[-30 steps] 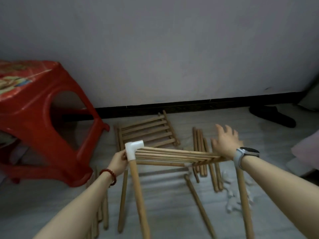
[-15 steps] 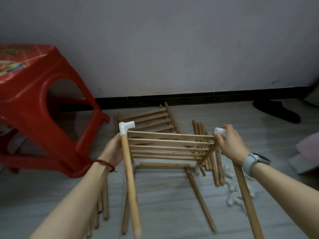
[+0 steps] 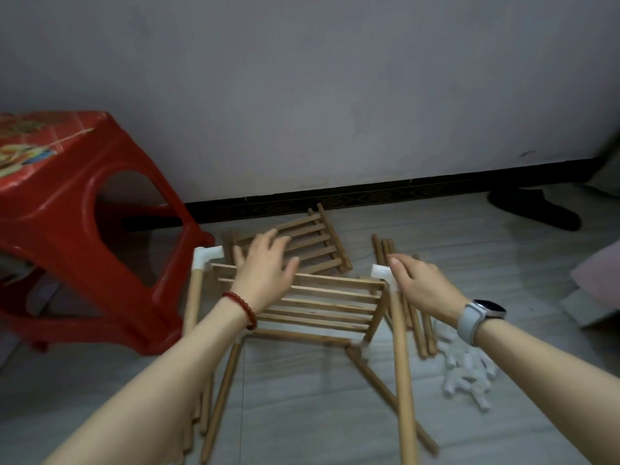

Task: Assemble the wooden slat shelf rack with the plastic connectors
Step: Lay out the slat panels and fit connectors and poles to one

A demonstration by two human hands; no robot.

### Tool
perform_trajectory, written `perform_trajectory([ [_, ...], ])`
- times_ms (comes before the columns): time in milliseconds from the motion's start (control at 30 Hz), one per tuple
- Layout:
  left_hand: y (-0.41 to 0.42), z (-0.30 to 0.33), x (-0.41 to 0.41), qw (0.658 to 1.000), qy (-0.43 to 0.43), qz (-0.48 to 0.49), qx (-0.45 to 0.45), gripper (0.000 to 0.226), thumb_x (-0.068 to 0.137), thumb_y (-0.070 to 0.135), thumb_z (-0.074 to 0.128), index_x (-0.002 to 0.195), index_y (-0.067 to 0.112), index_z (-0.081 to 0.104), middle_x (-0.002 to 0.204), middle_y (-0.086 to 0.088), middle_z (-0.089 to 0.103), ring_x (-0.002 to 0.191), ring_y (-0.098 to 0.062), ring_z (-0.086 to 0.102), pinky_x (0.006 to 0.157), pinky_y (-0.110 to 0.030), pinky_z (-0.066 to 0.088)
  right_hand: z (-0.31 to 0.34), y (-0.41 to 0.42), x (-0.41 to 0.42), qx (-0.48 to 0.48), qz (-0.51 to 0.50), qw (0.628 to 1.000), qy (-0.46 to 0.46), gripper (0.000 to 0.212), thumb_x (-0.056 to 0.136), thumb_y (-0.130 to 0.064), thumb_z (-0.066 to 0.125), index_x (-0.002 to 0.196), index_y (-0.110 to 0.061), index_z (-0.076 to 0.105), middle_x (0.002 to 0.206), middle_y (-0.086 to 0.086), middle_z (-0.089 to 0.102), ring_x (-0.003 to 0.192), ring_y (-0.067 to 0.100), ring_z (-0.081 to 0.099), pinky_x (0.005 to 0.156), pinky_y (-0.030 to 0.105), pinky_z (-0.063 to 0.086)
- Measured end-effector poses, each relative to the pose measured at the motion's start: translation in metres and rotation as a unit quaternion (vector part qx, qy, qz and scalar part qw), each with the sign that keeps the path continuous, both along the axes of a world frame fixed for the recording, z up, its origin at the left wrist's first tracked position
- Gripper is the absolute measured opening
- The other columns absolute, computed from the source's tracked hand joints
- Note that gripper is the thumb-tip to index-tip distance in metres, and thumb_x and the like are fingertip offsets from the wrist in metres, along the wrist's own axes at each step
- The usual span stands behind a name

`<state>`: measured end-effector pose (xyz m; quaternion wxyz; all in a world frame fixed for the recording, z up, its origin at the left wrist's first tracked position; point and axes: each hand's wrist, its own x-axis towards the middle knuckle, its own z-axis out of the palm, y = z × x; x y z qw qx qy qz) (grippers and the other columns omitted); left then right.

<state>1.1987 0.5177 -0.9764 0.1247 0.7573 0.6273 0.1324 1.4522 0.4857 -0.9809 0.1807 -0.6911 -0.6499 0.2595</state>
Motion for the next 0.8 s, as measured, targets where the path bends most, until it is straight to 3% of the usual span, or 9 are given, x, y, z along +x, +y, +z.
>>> perform_trajectory([
  [100, -0.014, 0.003, 0.063, 0.982, -0.118, -0.146, 0.021, 0.044, 0.096, 0.037, 0.045, 0.135, 0.018, 0.046, 0.141, -0.001, 0.040, 0.132, -0.017, 0.037, 0.110, -0.042, 0.030, -0.023, 0.003, 0.025, 0.024, -0.063, 0.994, 0.085, 0.034, 0.100, -0.022, 0.036, 0.126, -0.011, 0.054, 0.115, 0.015, 0.063, 0.107, 0.035, 0.059, 0.094, 0.046, 0.046],
  [200, -0.021, -0.008, 0.119, 0.967, -0.132, -0.216, -0.005, 0.046, 0.094, 0.045, 0.045, 0.134, 0.023, 0.046, 0.136, 0.003, 0.045, 0.125, -0.010, 0.040, 0.104, -0.035, 0.038, -0.063, 0.002, 0.066, -0.003, -0.125, 0.988, 0.088, 0.030, 0.096, -0.013, 0.040, 0.121, -0.007, 0.055, 0.109, 0.018, 0.065, 0.102, 0.037, 0.061, 0.089, 0.049, 0.049],
  [400, -0.005, -0.045, 0.135, 0.947, -0.158, -0.263, 0.097, 0.046, 0.083, 0.044, 0.041, 0.110, 0.016, 0.065, 0.108, -0.002, 0.057, 0.102, -0.012, 0.041, 0.082, -0.033, 0.043, -0.151, 0.007, 0.112, -0.098, -0.157, 0.983, -0.001, 0.033, 0.095, -0.010, 0.041, 0.123, -0.004, 0.057, 0.122, 0.017, 0.061, 0.114, 0.033, 0.055, 0.093, 0.034, 0.042],
  [533, 0.005, -0.059, 0.143, 0.932, -0.189, -0.276, 0.138, 0.042, 0.082, 0.033, 0.042, 0.104, 0.008, 0.067, 0.104, -0.009, 0.059, 0.102, -0.021, 0.046, 0.082, -0.031, 0.041, -0.217, 0.026, 0.120, -0.173, -0.114, 0.977, -0.040, 0.041, 0.097, -0.017, 0.039, 0.136, -0.003, 0.044, 0.134, 0.022, 0.049, 0.120, 0.036, 0.049, 0.095, 0.035, 0.041],
  [633, 0.011, -0.061, 0.145, 0.931, -0.198, -0.275, 0.134, 0.044, 0.082, 0.032, 0.040, 0.107, 0.006, 0.067, 0.105, -0.012, 0.060, 0.101, -0.025, 0.049, 0.085, -0.037, 0.042, -0.253, 0.034, 0.113, -0.213, -0.090, 0.969, -0.083, 0.037, 0.098, -0.018, 0.038, 0.128, 0.001, 0.044, 0.130, 0.025, 0.047, 0.117, 0.039, 0.047, 0.092, 0.039, 0.044],
  [733, 0.010, -0.064, 0.144, 0.933, -0.180, -0.279, 0.139, 0.046, 0.082, 0.030, 0.040, 0.110, 0.005, 0.066, 0.105, -0.012, 0.060, 0.101, -0.028, 0.050, 0.085, -0.042, 0.042, -0.279, 0.028, 0.100, -0.194, -0.074, 0.965, -0.159, 0.032, 0.096, -0.005, 0.035, 0.126, 0.003, 0.039, 0.128, 0.024, 0.047, 0.114, 0.037, 0.048, 0.089, 0.038, 0.042],
  [800, 0.008, -0.065, 0.142, 0.933, -0.173, -0.283, 0.140, 0.047, 0.083, 0.030, 0.040, 0.113, 0.005, 0.064, 0.106, -0.013, 0.060, 0.101, -0.029, 0.050, 0.085, -0.045, 0.042, -0.288, 0.025, 0.093, -0.176, -0.105, 0.967, -0.154, 0.034, 0.091, 0.003, 0.034, 0.124, 0.005, 0.039, 0.126, 0.025, 0.047, 0.112, 0.039, 0.049, 0.089, 0.041, 0.044],
])
